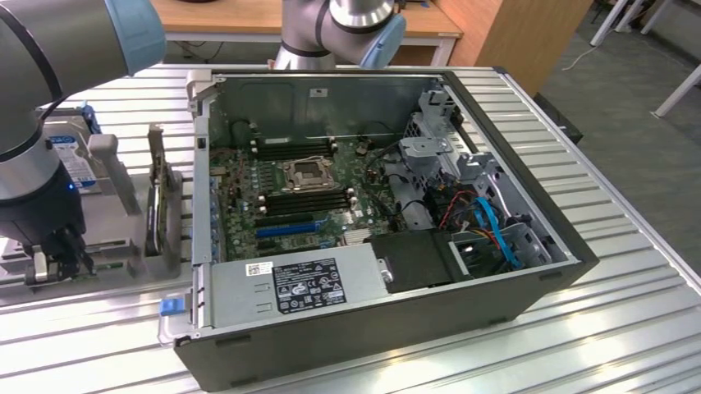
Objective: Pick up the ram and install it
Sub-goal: 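Pick up the ram and move it above insertion slot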
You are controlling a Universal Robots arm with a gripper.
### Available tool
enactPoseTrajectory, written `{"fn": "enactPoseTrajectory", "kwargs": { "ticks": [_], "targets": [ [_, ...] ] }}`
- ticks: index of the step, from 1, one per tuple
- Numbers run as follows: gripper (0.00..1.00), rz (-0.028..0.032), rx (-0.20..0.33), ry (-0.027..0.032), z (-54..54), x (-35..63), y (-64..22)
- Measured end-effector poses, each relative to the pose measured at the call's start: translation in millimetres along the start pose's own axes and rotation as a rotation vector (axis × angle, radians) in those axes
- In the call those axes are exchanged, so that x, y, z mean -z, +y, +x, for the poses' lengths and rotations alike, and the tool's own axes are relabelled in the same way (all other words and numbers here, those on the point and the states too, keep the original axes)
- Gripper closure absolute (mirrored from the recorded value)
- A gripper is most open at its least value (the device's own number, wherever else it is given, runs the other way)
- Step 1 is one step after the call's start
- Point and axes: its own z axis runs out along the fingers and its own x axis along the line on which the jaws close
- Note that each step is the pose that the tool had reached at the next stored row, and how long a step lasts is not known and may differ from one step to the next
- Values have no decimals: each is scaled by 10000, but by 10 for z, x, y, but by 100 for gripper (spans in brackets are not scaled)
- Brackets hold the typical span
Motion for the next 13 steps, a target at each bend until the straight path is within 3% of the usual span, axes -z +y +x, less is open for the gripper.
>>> {"fn": "enactPoseTrajectory", "kwargs": {
  "ticks": [13],
  "targets": [
    [88,-1,0,-2,-2,104,4]
  ]
}}
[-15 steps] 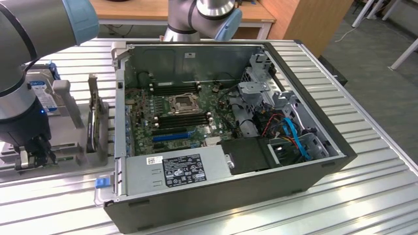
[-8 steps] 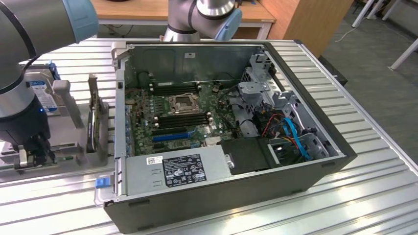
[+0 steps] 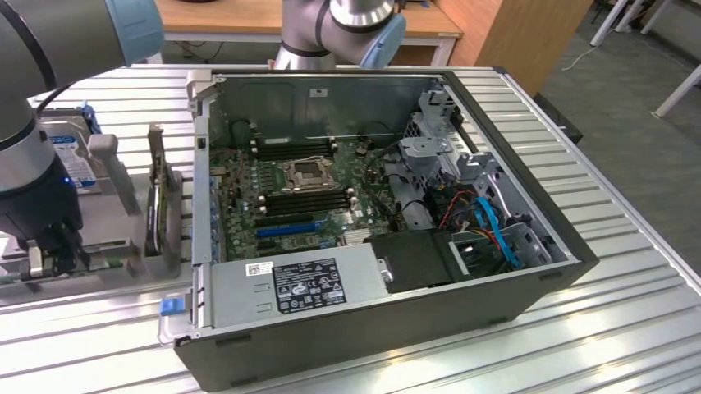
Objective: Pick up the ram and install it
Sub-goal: 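Pick up the ram and move it above insertion slot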
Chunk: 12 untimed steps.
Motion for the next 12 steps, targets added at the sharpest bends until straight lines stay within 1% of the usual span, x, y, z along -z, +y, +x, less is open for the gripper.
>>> {"fn": "enactPoseTrajectory", "kwargs": {
  "ticks": [12],
  "targets": [
    [88,0,0,0,-2,141,1]
  ]
}}
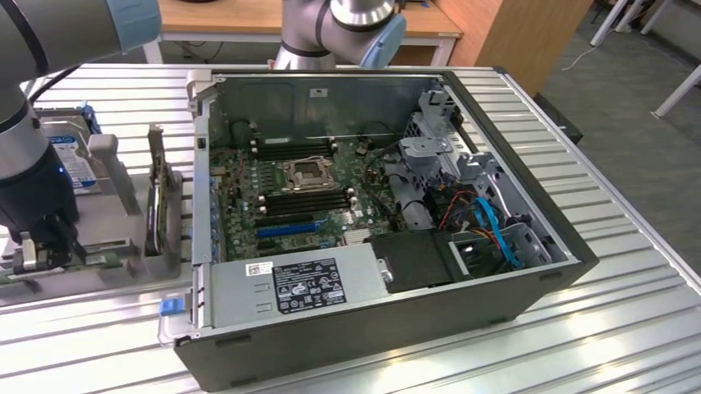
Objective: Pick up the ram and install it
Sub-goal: 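Pick up the ram and move it above insertion slot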
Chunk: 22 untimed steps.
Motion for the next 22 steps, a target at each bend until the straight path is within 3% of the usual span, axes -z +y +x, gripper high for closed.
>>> {"fn": "enactPoseTrajectory", "kwargs": {
  "ticks": [22],
  "targets": [
    [88,3,-188,-8,-5,324,-6]
  ]
}}
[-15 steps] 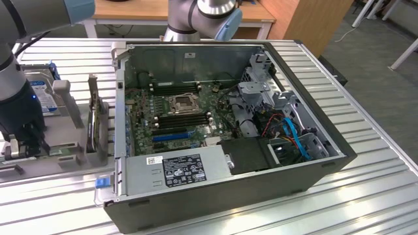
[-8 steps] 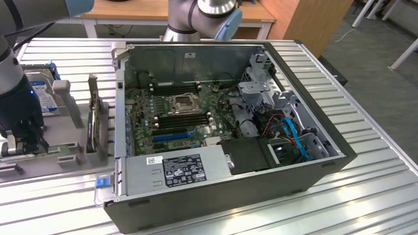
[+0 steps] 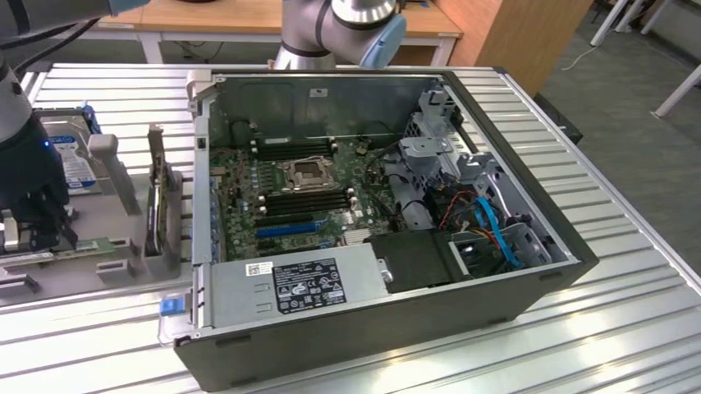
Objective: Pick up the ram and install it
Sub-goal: 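Pick up the ram and move it above insertion slot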
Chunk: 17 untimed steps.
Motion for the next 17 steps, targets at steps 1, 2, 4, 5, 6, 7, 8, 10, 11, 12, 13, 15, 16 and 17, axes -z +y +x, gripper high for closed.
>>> {"fn": "enactPoseTrajectory", "kwargs": {
  "ticks": [1,2,4,5,6,7,8,10,11,12,13,15,16,17],
  "targets": [
    [88,-1,-13,0,0,21,1],
    [88,1,-23,-1,-1,38,1],
    [88,1,-33,-2,-2,73,1],
    [88,1,-37,-2,-2,90,2],
    [88,1,-41,-2,-2,108,2],
    [88,1,-46,-3,-3,127,2],
    [88,1,-49,-2,-3,146,2],
    [88,1,-57,-3,-3,185,3],
    [88,0,-61,-3,-4,204,4],
    [88,0,-66,-3,-4,223,4],
    [88,1,-69,-3,-5,242,4],
    [88,0,-77,-3,-5,280,5],
    [88,1,-81,-4,-6,298,5],
    [88,0,-85,-4,-6,316,6]
  ]
}}
